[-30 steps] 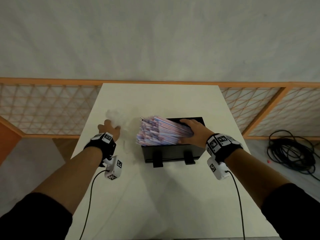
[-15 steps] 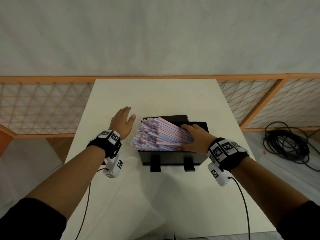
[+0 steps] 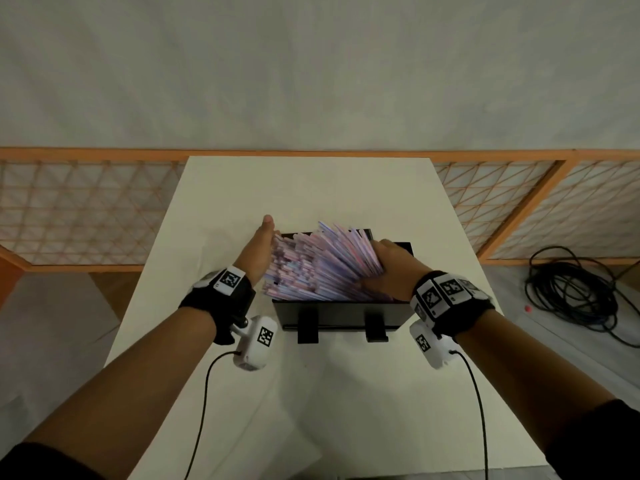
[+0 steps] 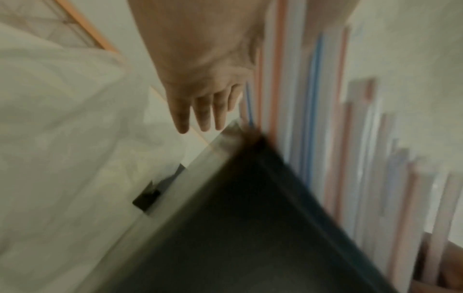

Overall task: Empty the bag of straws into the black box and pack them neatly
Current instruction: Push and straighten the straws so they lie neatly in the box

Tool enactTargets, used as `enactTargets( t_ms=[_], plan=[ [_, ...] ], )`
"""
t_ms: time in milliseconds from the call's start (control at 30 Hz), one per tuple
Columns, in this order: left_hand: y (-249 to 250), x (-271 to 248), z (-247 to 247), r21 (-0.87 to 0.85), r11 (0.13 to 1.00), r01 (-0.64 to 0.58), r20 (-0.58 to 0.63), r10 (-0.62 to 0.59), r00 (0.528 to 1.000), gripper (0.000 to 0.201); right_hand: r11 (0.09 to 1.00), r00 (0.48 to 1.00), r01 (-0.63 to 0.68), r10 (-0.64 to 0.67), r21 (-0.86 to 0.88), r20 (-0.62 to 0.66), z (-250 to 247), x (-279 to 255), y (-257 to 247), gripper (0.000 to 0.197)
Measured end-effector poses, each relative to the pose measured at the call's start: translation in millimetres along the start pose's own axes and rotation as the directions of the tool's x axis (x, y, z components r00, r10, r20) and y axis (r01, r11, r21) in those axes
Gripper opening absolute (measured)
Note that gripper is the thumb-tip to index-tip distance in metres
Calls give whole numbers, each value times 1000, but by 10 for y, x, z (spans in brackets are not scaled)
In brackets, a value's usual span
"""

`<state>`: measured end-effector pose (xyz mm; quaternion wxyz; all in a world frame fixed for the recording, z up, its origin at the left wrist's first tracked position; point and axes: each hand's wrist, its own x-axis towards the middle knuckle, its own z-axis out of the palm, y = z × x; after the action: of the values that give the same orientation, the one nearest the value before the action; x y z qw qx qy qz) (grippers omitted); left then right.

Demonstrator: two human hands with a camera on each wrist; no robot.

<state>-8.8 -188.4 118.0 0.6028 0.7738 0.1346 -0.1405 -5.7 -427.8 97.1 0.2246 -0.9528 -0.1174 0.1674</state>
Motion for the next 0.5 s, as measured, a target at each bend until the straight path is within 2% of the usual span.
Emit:
enactTargets(
  t_ms=[67,133,200,267,300,367,433,500],
  plan=[
    [-20,34,-102,181,978,-109,-41,118,992,59,1000,1000,-8,8,5,22,-37,-52,7,76],
    [31,15,-163,386,885,-260,-39,298,954,63,999,998,-12,14,-29,66,-45,-86,6,79],
    [162,-109,-125,617,656,-435,97,485,869,78,997,996,3,4,-76,90,-6,-79,-14,75],
    [307,-258,24,745,354,-565,327,545,772,95,995,996,34,-26,-95,84,40,-54,-79,70],
    [358,-319,137,772,214,-599,432,515,740,102,995,996,47,-41,-91,73,51,-45,-120,68],
    [401,-388,377,798,-40,-602,569,383,728,114,992,996,77,-72,-105,51,49,-23,-183,65],
    [354,-336,563,787,-242,-568,616,240,751,127,987,994,96,-89,-129,56,32,-17,-203,61],
    [258,-208,652,786,-359,-503,575,128,808,136,986,994,98,-91,-134,56,16,-54,-174,59]
  ],
)
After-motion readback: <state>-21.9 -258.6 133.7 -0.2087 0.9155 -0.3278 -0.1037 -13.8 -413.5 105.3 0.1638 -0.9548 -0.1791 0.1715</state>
